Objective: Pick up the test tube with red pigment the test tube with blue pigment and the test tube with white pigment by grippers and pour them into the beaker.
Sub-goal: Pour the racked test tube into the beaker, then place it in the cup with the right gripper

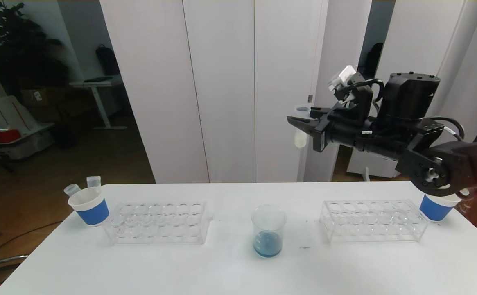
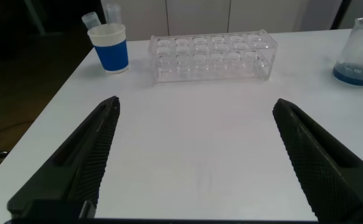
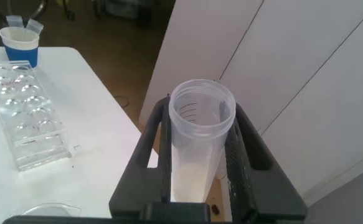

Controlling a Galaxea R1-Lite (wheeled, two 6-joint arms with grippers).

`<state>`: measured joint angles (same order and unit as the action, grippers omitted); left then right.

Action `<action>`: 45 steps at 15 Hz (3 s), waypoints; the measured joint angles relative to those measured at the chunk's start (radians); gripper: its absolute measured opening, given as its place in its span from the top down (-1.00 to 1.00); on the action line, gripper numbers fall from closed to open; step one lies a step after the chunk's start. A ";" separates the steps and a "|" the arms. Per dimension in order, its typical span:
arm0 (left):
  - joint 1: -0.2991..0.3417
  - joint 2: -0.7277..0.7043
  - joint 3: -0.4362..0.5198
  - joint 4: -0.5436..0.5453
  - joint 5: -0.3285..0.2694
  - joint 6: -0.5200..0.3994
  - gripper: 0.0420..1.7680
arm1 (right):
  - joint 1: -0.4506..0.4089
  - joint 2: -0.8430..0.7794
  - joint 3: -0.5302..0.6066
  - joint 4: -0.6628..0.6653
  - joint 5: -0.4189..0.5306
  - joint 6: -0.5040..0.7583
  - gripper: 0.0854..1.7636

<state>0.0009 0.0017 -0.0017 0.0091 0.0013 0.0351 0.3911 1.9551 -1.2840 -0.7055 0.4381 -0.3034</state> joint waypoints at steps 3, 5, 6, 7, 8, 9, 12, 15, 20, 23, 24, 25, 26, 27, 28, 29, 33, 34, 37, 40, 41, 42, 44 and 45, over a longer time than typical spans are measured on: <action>0.000 0.000 0.000 0.000 0.000 0.000 -0.98 | 0.036 0.021 0.027 -0.029 -0.002 -0.008 0.42; 0.000 0.000 0.000 0.000 0.000 0.000 -0.98 | 0.051 0.024 0.059 -0.059 -0.001 -0.053 0.42; 0.000 0.000 0.000 0.000 0.000 0.000 -0.98 | 0.056 0.026 0.077 -0.093 0.003 -0.063 0.42; 0.000 0.000 0.000 0.000 0.000 0.000 -0.98 | 0.060 0.028 0.096 -0.129 0.011 -0.067 0.42; 0.000 0.000 0.000 0.000 0.000 0.000 -0.98 | 0.064 0.031 0.115 -0.161 0.022 -0.072 0.42; 0.000 0.000 0.000 0.000 0.000 0.000 -0.98 | 0.068 0.033 0.135 -0.188 0.040 -0.086 0.42; 0.000 0.000 0.000 0.000 0.000 0.000 -0.98 | 0.066 0.035 0.202 -0.252 0.126 -0.154 0.42; 0.000 0.000 0.000 0.000 0.000 0.000 -0.98 | 0.052 0.042 0.248 -0.294 0.172 -0.260 0.42; 0.000 0.000 0.000 0.000 0.000 0.000 -0.98 | 0.035 0.070 0.253 -0.289 0.249 -0.457 0.42; 0.000 0.000 0.000 0.000 0.000 0.000 -0.98 | 0.031 0.089 0.234 -0.285 0.281 -0.555 0.42; 0.000 0.000 0.000 0.000 0.000 0.000 -0.98 | 0.028 0.095 0.230 -0.284 0.297 -0.599 0.42; 0.000 0.000 0.000 0.000 0.000 0.000 -0.98 | 0.023 0.100 0.226 -0.274 0.322 -0.646 0.42; 0.000 0.000 0.000 0.000 0.000 0.000 -0.98 | 0.018 0.104 0.221 -0.253 0.345 -0.689 0.42; 0.000 0.000 0.000 0.000 0.000 0.000 -0.98 | 0.011 0.107 0.210 -0.237 0.360 -0.721 0.42; 0.000 0.000 0.000 0.000 0.000 0.000 -0.98 | 0.008 0.108 0.197 -0.235 0.369 -0.729 0.42; 0.000 0.000 0.000 0.000 0.000 0.000 -0.98 | 0.006 0.110 0.187 -0.236 0.376 -0.739 0.42; 0.000 0.000 0.000 0.000 0.000 0.000 -0.98 | 0.006 0.123 0.177 -0.238 0.410 -0.844 0.42; 0.000 0.000 0.000 0.000 0.000 0.000 -0.98 | 0.006 0.127 0.177 -0.240 0.414 -0.860 0.42; 0.000 0.000 0.000 0.000 0.000 0.000 -0.98 | 0.004 0.131 0.184 -0.244 0.417 -0.911 0.42; 0.000 0.000 0.000 0.000 0.000 0.000 -0.98 | 0.002 0.132 0.190 -0.244 0.424 -0.946 0.42; 0.000 0.000 0.000 0.000 0.000 0.000 -0.98 | 0.003 0.132 0.193 -0.244 0.424 -0.954 0.42; 0.000 0.000 0.000 0.000 0.000 0.000 -0.98 | 0.003 0.132 0.198 -0.244 0.424 -0.963 0.42; 0.000 0.000 0.000 0.000 0.000 0.000 -0.98 | 0.003 0.131 0.203 -0.241 0.420 -0.996 0.42; 0.000 0.000 0.000 0.000 0.000 0.000 -0.98 | 0.002 0.132 0.203 -0.240 0.414 -1.016 0.42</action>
<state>0.0009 0.0017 -0.0017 0.0091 0.0013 0.0349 0.3934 2.0872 -1.0813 -0.9457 0.8523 -1.3189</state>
